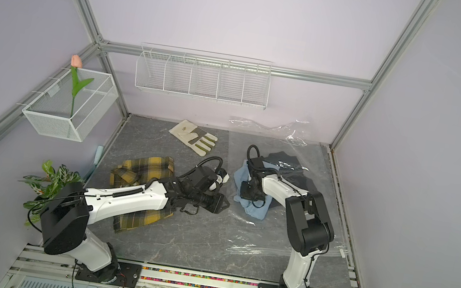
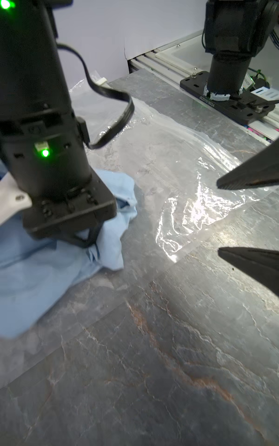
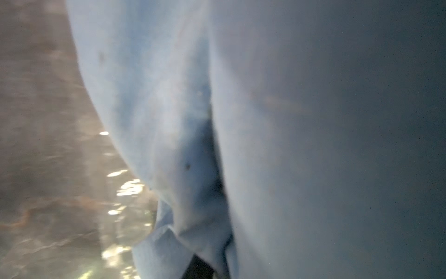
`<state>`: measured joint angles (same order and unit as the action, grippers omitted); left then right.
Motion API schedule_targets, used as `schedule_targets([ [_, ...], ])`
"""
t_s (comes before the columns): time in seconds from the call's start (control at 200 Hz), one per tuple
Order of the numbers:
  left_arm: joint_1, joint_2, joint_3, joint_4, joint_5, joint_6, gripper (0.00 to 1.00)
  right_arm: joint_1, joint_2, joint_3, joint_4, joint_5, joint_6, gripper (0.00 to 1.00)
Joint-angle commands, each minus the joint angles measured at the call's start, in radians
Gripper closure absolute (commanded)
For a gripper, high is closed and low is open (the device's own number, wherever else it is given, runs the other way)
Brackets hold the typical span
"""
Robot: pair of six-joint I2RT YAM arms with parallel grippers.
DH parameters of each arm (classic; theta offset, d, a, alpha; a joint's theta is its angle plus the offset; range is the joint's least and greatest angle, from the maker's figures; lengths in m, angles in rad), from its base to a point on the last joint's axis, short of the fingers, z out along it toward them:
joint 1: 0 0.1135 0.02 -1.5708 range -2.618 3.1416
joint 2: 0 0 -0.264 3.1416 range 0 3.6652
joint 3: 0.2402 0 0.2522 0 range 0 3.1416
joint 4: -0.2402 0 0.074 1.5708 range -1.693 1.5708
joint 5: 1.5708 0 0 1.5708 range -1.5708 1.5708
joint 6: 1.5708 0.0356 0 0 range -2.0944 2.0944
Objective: Place the folded shirt into the vacuum bag
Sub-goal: Open the vacuum bag at the center of the board.
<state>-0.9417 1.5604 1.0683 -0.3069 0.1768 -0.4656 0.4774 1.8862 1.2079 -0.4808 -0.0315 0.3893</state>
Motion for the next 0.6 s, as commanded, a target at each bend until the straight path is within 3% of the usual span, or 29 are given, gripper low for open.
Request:
schedule_targets([
  [0.0, 0.001, -0.058, -0.014, -0.001, -0.004, 0.066, 0.58, 0.088, 0.118, 0.0, 0.02, -0.109, -0.004, 0.93],
  [0.235, -0.005, -0.138, -0.09, 0.019, 0.057, 0.137, 0.55, 0.158, 0.189, 0.104, -0.037, -0.193, -0.07, 0.93],
  [0.415, -0.119, -0.163, -0.126, 0.057, -0.001, 0.275, 0.47, 0.093, -0.115, 0.036, -0.058, -0.271, -0.024, 0.93],
  [0.6, -0.234, -0.028, -0.015, 0.007, -0.042, 0.343, 0.42, -0.058, -0.419, -0.142, -0.066, -0.365, 0.061, 0.93],
])
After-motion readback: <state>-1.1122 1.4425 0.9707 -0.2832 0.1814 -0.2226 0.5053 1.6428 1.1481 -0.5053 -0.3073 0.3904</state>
